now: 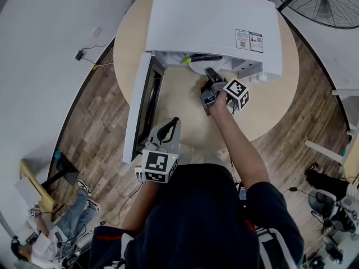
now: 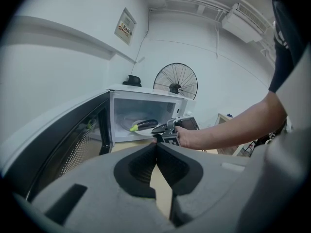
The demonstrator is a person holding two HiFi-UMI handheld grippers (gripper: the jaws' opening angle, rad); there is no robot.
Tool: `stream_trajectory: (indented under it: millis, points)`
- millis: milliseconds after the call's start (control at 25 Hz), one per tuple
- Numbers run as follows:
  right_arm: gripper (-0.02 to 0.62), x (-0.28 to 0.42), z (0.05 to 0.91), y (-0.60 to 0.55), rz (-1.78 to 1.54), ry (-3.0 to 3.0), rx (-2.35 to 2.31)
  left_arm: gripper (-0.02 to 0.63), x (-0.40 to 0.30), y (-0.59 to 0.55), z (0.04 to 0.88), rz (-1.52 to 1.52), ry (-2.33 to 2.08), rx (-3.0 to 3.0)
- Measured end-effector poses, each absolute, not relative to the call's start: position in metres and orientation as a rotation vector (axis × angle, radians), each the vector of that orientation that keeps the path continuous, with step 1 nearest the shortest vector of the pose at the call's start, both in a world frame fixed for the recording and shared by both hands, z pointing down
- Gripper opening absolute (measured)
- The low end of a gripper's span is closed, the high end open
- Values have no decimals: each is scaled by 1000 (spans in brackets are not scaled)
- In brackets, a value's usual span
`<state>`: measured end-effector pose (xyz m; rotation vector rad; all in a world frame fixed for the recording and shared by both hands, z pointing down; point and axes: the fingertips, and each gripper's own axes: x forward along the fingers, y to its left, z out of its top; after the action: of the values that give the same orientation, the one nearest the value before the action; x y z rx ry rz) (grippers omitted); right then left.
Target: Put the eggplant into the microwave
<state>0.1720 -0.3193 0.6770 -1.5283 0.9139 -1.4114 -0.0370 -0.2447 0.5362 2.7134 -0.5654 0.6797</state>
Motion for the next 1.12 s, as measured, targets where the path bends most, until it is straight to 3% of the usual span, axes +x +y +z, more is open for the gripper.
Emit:
stream_trajectory:
  millis: [520,1120]
  points:
    - [21,162,671,-282,-1436,1178,-1710,14,-31,-242,535,676,-573,2725]
    - [12,151,671,-289,-1358,1855,-2319,14,-26,-227,540,691,-563,2716]
